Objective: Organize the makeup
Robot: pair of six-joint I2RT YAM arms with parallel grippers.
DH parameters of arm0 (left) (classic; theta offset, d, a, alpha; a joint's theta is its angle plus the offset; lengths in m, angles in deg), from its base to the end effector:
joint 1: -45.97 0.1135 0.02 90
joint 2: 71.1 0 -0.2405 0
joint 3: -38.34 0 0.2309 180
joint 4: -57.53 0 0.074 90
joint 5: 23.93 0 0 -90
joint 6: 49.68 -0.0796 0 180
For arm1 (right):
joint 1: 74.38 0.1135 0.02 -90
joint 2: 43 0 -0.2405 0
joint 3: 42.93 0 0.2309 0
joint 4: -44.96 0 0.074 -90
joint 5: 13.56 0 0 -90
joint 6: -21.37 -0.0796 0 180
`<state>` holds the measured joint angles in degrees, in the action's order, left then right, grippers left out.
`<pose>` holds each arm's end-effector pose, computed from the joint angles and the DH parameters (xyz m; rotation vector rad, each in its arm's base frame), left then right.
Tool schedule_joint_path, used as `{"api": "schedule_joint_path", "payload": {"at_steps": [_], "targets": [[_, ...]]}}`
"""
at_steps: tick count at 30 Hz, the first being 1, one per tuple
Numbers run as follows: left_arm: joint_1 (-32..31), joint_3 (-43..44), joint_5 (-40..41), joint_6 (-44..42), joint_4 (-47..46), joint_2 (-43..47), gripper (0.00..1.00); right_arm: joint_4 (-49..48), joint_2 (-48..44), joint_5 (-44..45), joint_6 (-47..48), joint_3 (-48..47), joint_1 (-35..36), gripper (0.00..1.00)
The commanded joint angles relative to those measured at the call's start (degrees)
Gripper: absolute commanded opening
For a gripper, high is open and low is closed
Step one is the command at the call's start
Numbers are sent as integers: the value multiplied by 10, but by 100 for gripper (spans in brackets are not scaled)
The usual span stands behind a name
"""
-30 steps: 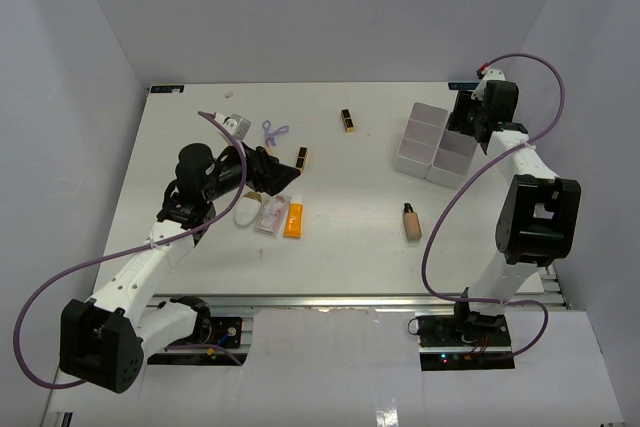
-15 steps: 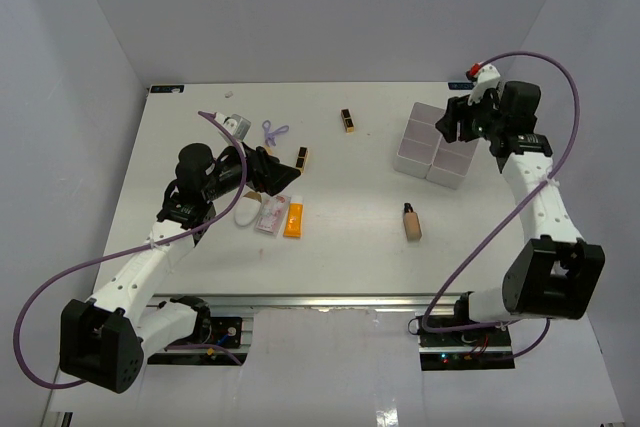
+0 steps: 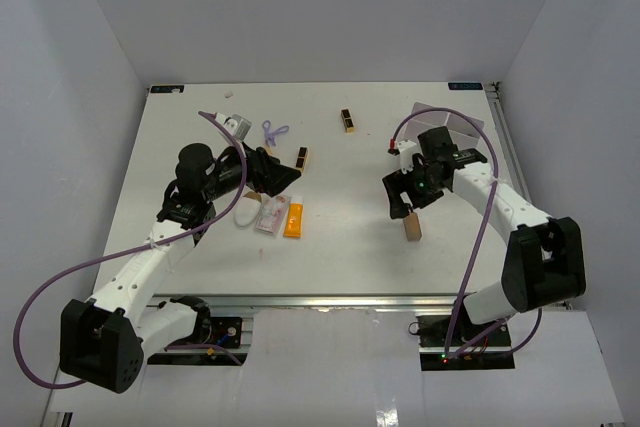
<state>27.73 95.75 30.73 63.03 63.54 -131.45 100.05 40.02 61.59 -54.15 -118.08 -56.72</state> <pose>0.2409 -0.1279 0.2891 0.4084 1.7694 -1.0468 0.2684 0.1068 0.1862 -0.8149 2.5282 0.3636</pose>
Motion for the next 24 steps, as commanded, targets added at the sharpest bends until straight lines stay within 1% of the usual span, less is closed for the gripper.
{"api": "schedule_joint_path", "payload": {"at_steps": [1, 4, 11, 15, 20, 24], "targets": [[-2, 3, 3, -9, -2, -1, 98, 23, 47, 68, -81, -32, 12, 88], [-2, 4, 5, -11, 1, -2, 98, 21, 67, 121, -94, -33, 18, 88], [-3, 5, 2, -10, 0, -3, 98, 18, 81, 165, -101, -25, 22, 86], [-2, 5, 1, -10, 0, 0, 98, 17, 99, 169, -108, -31, 21, 84], [-3, 5, 2, -10, 0, 1, 98, 17, 127, 173, -111, -45, 22, 79], [-2, 5, 2, -10, 0, 4, 98, 16, 136, 175, -111, -53, 21, 72]]}}
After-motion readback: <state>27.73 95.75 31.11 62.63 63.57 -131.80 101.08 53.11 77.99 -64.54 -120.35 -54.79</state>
